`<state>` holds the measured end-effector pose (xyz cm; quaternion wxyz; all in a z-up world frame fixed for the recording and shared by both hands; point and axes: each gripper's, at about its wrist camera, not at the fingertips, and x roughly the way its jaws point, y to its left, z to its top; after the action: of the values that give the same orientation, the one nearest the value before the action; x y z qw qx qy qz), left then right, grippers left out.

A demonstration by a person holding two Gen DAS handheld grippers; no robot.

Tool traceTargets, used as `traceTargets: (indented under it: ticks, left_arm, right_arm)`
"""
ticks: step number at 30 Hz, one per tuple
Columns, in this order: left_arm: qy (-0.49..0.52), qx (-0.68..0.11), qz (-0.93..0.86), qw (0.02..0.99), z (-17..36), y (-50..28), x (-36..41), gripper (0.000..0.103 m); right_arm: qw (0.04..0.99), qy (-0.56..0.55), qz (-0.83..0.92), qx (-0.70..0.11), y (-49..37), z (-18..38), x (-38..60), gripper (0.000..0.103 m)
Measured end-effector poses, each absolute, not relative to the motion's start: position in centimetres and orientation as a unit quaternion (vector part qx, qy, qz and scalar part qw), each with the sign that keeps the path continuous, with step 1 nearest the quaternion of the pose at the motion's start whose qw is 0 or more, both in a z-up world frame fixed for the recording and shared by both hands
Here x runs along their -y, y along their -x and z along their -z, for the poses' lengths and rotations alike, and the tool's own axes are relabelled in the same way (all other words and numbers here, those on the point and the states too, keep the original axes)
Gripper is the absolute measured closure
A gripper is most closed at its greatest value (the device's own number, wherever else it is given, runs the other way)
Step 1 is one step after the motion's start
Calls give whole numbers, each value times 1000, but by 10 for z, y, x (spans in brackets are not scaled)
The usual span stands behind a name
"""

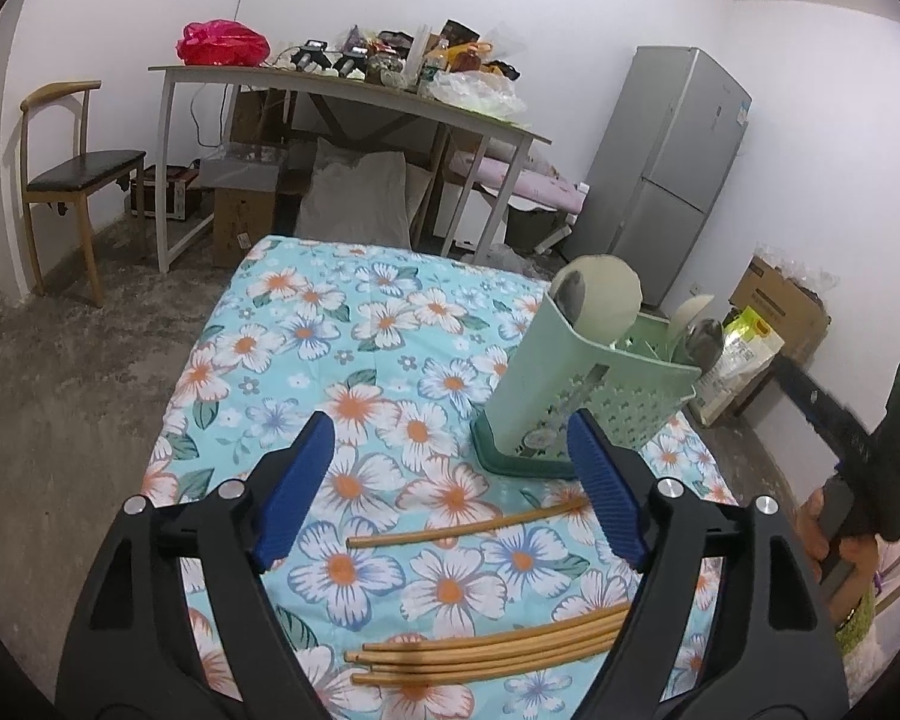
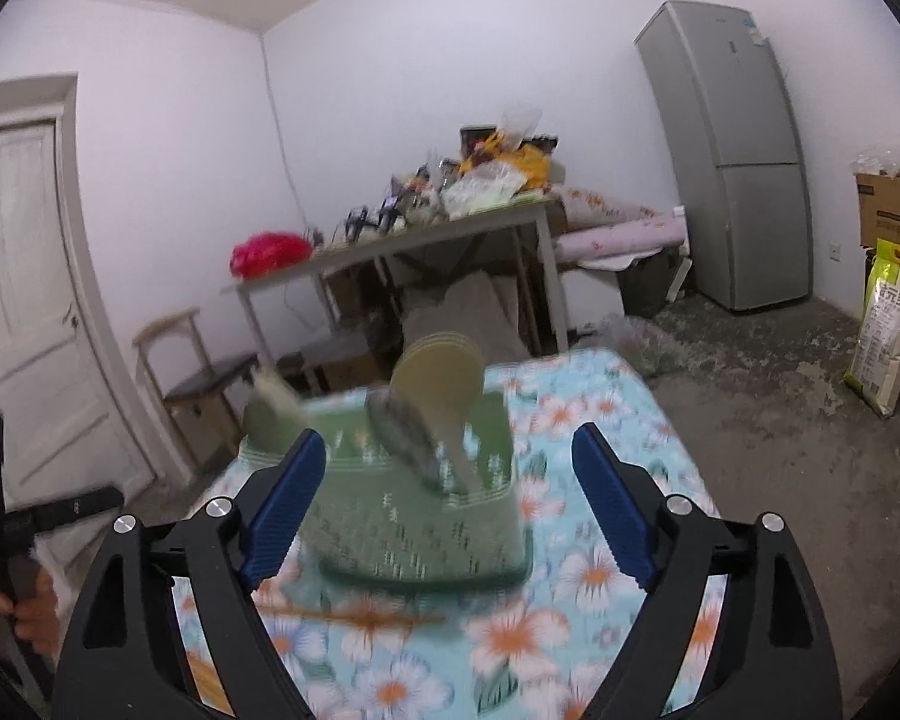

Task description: Organize utensils

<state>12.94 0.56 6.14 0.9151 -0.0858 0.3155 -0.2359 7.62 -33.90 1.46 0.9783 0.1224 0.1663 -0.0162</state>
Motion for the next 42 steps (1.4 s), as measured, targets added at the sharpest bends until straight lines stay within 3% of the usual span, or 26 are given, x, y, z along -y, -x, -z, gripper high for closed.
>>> traceTargets:
  ticks: [20,42]
  left_arm:
    - [68,-388,237,888,-19,-115,3,20]
    - [60,-422,208,880,1,-110,1,18]
  right_arm:
    - [923,-142,-87,-347,-64,74,244,14]
    - [911,-136,-83,-381,-62,85,235,14]
